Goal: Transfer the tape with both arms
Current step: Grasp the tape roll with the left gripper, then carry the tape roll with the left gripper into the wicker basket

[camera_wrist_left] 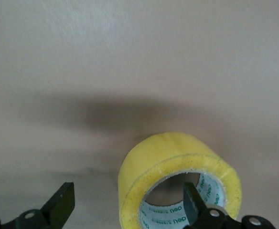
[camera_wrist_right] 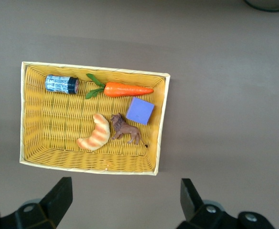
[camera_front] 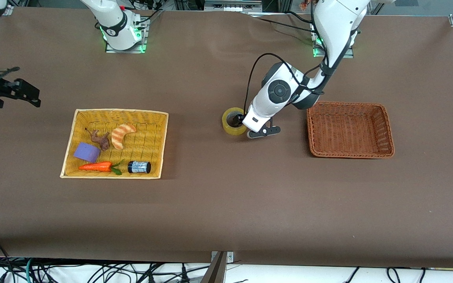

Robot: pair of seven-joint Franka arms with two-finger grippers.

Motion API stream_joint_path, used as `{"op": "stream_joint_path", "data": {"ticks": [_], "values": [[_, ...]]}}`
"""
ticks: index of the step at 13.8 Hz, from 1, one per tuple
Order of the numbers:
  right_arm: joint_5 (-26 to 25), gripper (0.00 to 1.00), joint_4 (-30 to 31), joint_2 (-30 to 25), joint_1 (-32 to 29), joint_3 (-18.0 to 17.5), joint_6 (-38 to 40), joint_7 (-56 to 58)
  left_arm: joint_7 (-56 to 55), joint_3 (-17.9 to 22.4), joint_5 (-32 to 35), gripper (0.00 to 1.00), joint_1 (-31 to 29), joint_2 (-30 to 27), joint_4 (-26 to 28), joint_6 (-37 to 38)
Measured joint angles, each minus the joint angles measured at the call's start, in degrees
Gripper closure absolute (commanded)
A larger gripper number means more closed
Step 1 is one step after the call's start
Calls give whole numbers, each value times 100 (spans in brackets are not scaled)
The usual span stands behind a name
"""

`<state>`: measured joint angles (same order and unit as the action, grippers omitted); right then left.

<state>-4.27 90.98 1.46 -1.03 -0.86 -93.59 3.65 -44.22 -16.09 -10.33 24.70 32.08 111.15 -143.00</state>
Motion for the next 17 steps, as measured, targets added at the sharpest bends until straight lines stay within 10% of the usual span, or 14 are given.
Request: {"op": "stream_joint_path", "data": {"ticks": [3, 7, 17], "values": [[0, 0, 43, -72, -58, 41, 60, 3, -7, 0, 0, 3, 42, 74, -5, -37], [27, 0, 60, 78, -88, 49, 37, 3, -1, 0, 0, 100, 112, 183, -5, -37], [60, 0, 11, 186, -85, 27, -29, 3, 361, 46, 1, 100, -241, -367, -153, 1179]]}}
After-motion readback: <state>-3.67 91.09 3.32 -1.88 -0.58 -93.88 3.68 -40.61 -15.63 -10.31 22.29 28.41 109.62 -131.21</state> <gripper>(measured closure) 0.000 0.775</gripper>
